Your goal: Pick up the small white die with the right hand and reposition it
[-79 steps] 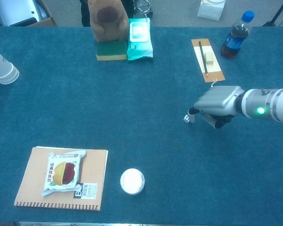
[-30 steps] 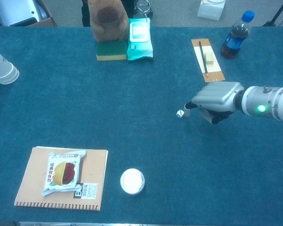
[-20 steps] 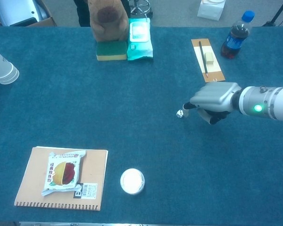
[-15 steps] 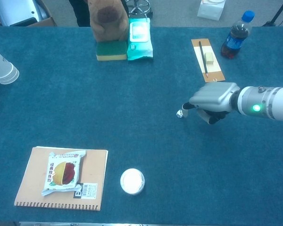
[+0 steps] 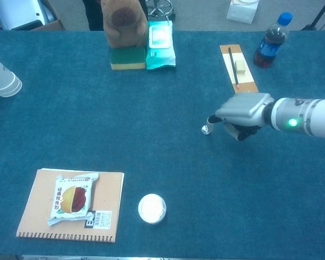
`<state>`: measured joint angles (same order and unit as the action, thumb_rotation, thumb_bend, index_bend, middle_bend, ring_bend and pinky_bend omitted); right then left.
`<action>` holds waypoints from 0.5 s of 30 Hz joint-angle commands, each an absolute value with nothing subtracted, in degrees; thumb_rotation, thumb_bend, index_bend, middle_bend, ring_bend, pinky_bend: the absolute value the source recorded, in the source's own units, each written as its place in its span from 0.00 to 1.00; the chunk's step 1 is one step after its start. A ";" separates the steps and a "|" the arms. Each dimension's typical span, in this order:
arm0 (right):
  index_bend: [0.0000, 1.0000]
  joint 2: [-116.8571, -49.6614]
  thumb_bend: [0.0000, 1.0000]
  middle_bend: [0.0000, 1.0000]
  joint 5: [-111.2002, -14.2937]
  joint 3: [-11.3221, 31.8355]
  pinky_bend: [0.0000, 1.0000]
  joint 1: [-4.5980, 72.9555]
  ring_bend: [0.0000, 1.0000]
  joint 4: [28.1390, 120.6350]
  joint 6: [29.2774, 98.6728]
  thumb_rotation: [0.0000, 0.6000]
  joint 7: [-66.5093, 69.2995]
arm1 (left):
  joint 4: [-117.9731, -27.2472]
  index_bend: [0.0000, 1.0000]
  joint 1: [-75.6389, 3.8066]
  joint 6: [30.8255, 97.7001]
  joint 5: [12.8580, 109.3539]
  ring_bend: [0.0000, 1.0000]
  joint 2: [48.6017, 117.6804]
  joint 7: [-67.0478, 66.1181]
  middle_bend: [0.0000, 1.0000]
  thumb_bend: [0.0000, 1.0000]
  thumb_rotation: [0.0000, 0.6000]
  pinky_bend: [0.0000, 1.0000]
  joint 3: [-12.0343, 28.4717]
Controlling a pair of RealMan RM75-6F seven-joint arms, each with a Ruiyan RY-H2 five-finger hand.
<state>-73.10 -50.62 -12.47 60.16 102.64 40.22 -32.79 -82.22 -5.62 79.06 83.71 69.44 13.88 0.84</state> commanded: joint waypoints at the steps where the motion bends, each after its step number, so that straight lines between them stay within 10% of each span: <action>1: 0.27 -73.21 1.00 1.00 -50.90 -12.22 1.00 59.97 1.00 102.37 40.25 1.00 -32.48 | -82.20 0.00 -5.64 78.98 83.73 0.00 69.48 13.85 0.00 0.04 1.00 0.20 0.81; 15: 0.27 -74.79 1.00 1.00 -52.56 -10.46 1.00 58.95 1.00 99.60 40.33 1.00 -30.77 | -81.85 0.00 -5.63 78.87 83.77 0.00 69.70 14.16 0.00 0.04 1.00 0.20 0.75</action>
<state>-74.63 -52.38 -10.61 59.07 99.77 40.22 -30.90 -81.85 -5.63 78.87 83.77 69.70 14.16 0.76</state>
